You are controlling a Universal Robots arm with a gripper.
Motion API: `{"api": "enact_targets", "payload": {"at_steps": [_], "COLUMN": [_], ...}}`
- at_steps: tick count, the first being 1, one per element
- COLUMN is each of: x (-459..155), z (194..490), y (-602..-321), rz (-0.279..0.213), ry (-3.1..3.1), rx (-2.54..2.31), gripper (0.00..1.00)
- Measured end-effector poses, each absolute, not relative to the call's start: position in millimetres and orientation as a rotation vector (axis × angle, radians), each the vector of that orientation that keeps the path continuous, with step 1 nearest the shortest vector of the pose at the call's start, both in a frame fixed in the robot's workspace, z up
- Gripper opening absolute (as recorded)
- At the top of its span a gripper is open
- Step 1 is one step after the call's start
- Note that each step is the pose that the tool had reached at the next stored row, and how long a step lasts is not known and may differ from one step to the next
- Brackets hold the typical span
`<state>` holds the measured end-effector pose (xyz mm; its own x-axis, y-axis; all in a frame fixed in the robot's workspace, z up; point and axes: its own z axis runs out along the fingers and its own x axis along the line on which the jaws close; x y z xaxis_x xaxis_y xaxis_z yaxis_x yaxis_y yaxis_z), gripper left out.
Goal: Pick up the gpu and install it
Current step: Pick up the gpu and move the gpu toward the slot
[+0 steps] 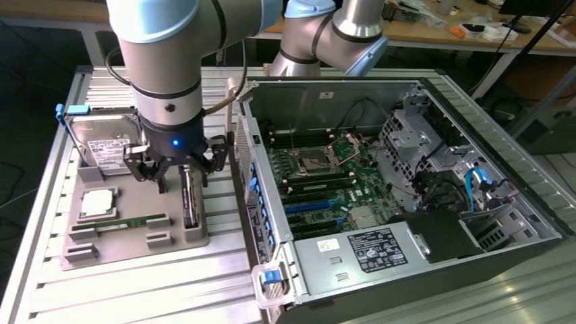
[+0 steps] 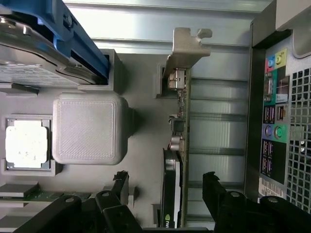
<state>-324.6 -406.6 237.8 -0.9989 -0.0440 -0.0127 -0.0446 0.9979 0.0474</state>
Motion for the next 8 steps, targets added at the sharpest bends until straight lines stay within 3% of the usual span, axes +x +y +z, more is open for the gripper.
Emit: {"api": "enact_targets", "payload": {"at_steps": [8], "x": [-324.4], "z": [235.4], "y": [-406.6], "rz": [0.075], "ry": [3.128], "rx": [-0.069], "gripper": [0.72]}}
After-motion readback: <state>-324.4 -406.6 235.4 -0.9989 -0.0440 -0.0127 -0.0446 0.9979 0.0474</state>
